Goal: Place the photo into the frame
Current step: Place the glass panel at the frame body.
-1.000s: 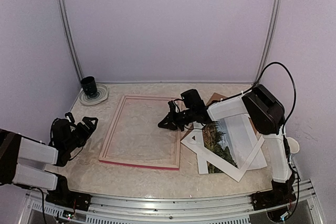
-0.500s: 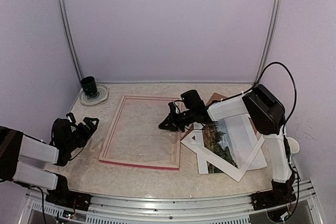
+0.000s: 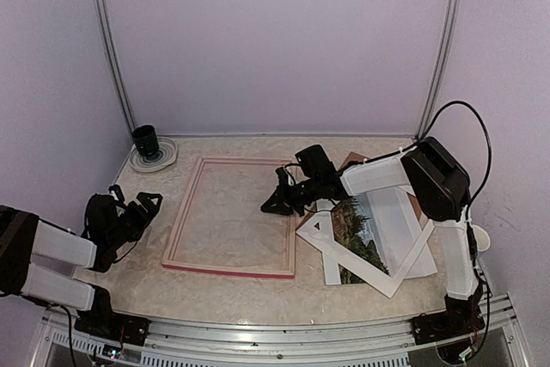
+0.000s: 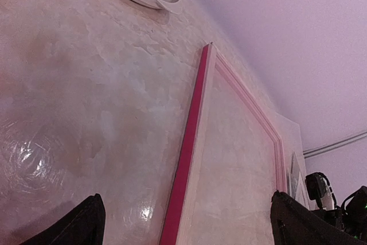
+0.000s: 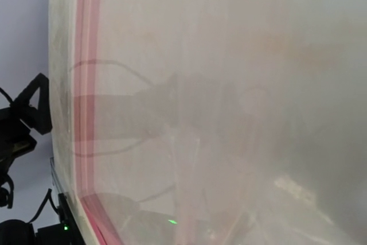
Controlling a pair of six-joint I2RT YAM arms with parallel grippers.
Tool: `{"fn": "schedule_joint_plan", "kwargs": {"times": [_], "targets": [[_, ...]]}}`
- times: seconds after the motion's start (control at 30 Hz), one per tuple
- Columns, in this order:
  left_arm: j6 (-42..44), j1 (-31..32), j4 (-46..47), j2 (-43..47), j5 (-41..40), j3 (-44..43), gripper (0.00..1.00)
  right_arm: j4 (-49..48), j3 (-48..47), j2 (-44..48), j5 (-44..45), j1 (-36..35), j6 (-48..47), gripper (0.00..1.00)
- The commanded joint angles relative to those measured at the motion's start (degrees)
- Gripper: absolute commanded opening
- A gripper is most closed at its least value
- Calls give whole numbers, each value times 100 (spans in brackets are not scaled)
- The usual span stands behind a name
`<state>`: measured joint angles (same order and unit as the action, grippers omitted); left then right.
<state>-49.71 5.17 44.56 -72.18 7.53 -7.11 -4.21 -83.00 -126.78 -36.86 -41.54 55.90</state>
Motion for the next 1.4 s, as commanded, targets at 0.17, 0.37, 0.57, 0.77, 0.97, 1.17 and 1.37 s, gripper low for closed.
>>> {"fn": "schedule_joint_plan", "kwargs": {"times": [0.17,0.37,0.57,0.77,0.97,1.17,1.37], "targets": [[-24,-36,190,-55,81,-124,99,321,-198,344,66,-149,-142,0],[-23,-36,186,-76,73,-132,99,492,-231,425,203,-143,-167,0],[-24,-34,187,-75,80,-132,99,544,-234,434,220,-148,-202,0],[-26,-35,194,-77,80,-132,99,544,-201,426,190,-152,-186,0],[-25,-38,186,-72,76,-132,99,551,-167,438,203,-156,-185,0],[-26,-35,187,-72,81,-132,99,554,-125,459,214,-161,-185,0],[-28,-34,190,-70,81,-124,99,579,-94,502,249,-159,-181,0]]}}
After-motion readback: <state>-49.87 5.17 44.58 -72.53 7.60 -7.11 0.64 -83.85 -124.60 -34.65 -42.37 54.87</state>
